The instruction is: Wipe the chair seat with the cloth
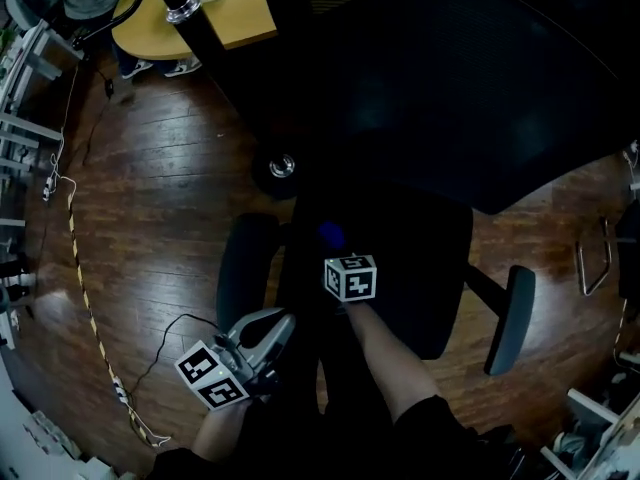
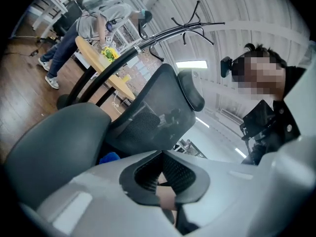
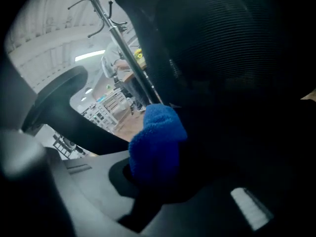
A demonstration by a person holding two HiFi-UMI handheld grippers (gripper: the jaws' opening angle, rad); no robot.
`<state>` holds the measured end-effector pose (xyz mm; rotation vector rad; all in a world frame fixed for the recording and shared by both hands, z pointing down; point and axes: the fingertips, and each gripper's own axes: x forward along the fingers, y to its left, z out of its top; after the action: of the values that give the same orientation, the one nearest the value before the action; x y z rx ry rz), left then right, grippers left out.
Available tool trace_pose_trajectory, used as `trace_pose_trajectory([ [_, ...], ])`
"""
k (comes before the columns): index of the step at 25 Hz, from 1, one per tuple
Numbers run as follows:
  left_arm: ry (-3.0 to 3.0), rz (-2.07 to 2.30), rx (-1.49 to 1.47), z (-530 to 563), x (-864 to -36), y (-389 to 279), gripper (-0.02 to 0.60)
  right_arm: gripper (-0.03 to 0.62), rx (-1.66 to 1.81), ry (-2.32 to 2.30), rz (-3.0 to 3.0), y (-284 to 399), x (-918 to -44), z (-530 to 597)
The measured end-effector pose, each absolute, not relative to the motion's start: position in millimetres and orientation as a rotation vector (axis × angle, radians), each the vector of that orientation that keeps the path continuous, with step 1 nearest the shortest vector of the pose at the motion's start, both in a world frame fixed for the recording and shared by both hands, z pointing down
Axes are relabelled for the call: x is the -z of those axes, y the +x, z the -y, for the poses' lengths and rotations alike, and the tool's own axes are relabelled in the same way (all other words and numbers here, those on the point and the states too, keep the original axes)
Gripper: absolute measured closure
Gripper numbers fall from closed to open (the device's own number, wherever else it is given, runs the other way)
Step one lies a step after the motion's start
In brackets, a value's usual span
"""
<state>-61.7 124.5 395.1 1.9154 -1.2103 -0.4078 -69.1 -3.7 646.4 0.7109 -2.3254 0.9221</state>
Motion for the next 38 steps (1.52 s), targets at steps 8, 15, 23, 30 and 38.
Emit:
trace_pose_trajectory([
  [8, 1.877, 1.278, 0.441, -140, -399, -82, 0.591, 0.559, -0.831, 0.573, 2.340, -109, -666, -35],
  [15, 1.913, 1.220, 0.426, -135, -401, -68, 0.591, 0.559, -0.818, 0.734, 2.258, -33, -684, -13],
  [23, 1.991, 1.093, 0.367, -111, -405, -33, 0.591, 0.559, -0.747, 1.053, 2.063, 152, -691, 25],
  [30, 2.014, 1.047, 0.330, -104, -409, -17, 0.591, 0.559, -0.809, 1.300, 1.937, 274, -676, 46],
  [38, 2.022, 1.047, 0.317, -103, -401, -13, 0.591, 0.559, -0.838, 1.291, 1.936, 278, -670, 50],
])
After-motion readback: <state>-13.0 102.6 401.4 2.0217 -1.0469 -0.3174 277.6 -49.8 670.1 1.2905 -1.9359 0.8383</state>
